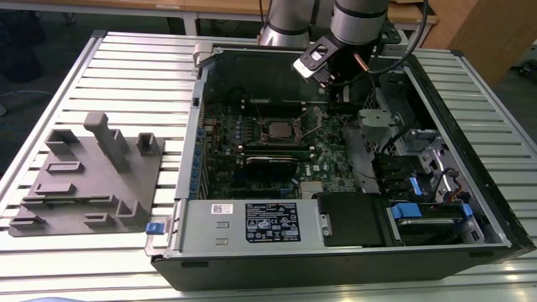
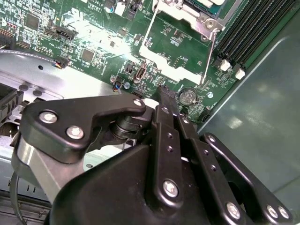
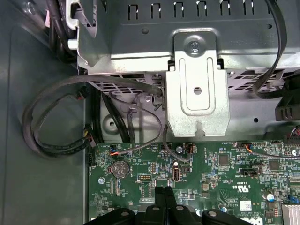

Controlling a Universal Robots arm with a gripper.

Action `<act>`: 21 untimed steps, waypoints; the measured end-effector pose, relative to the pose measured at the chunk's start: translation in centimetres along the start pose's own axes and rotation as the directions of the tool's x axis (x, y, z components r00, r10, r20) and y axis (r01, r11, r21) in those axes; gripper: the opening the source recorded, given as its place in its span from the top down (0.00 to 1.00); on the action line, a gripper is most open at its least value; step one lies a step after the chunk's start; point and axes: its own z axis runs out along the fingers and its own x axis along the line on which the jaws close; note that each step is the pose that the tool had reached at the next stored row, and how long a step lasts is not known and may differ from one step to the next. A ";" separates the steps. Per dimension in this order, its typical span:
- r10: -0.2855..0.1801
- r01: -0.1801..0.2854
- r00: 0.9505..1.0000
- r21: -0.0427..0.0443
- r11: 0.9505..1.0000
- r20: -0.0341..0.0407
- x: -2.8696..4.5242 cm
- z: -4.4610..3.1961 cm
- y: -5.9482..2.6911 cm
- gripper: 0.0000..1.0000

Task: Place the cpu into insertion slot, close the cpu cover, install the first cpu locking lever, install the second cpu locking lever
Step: 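Close the cpu cover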

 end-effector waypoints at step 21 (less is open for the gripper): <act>0.001 -0.001 1.000 0.023 1.000 0.002 -0.02 0.70 -0.04 0.89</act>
